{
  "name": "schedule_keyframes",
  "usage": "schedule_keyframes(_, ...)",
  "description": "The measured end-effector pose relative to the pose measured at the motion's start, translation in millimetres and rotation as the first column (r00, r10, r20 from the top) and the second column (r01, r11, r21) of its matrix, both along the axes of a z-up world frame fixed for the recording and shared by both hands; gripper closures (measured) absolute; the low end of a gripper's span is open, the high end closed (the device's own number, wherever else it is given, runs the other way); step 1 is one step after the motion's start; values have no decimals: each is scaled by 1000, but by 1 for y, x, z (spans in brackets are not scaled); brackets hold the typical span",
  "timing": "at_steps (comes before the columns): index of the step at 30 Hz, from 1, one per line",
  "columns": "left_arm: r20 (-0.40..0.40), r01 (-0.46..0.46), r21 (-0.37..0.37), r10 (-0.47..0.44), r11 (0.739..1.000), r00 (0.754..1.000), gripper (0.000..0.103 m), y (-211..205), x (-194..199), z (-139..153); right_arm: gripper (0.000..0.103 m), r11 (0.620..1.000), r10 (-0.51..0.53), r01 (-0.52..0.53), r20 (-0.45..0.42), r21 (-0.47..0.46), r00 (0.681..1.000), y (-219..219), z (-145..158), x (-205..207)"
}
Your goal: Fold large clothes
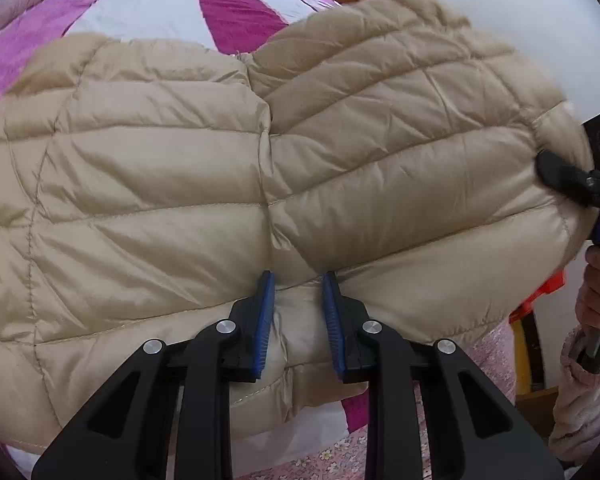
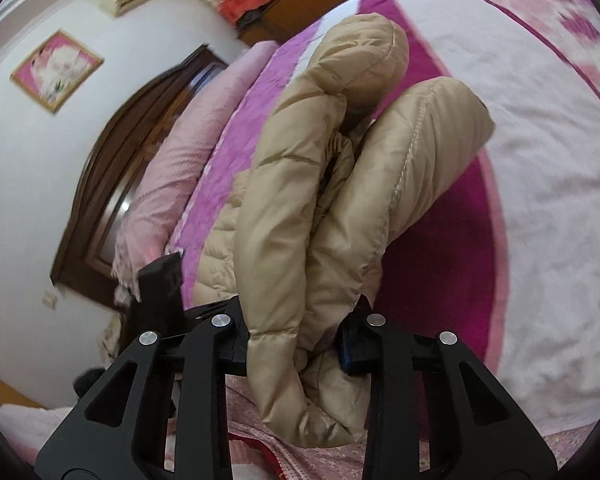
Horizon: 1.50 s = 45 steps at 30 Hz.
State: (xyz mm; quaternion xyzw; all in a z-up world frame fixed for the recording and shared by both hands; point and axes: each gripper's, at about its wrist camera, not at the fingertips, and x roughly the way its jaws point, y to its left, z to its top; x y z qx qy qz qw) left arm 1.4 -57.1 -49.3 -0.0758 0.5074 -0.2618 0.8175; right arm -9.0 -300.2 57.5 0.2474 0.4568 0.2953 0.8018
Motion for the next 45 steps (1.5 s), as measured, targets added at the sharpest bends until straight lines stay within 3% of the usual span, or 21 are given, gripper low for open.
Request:
schedule_keyframes(6, 4, -16, -9, 16, 1000, 1000, 78, 6, 2, 0, 74, 996, 48, -47, 3, -76, 999, 25, 14, 9)
schedule_keyframes(12, 73, -23, 23, 22, 999, 997, 78, 18, -20, 26, 74, 991, 61, -60, 4, -117, 998, 36, 28, 16)
schedule_keyframes(15, 33, -42, 39, 40, 998, 999, 81, 26, -19, 12, 74, 987, 76, -74, 5, -142, 997, 48, 34, 17)
schedule_keyframes(19, -7, -78, -6, 78, 997, 997, 83, 33, -15, -1, 74, 980, 98, -95, 9, -177, 995, 71, 42, 17)
schedule_keyframes(24, 86, -96, 47, 92, 994, 992, 82, 41, -34, 23, 74, 973, 101, -98, 8, -207, 995, 92, 50, 19)
schedule_keyframes(35, 128, -142, 130, 125, 981, 984, 80, 124, -36, 60, 74, 960, 108, -109, -20, -257, 994, 126, 56, 29)
schedule_keyframes(45, 119, -257, 140, 242, 956, 963, 80, 195, -15, 56, 73, 899, 201, -212, -68, -383, 977, 211, 49, 42)
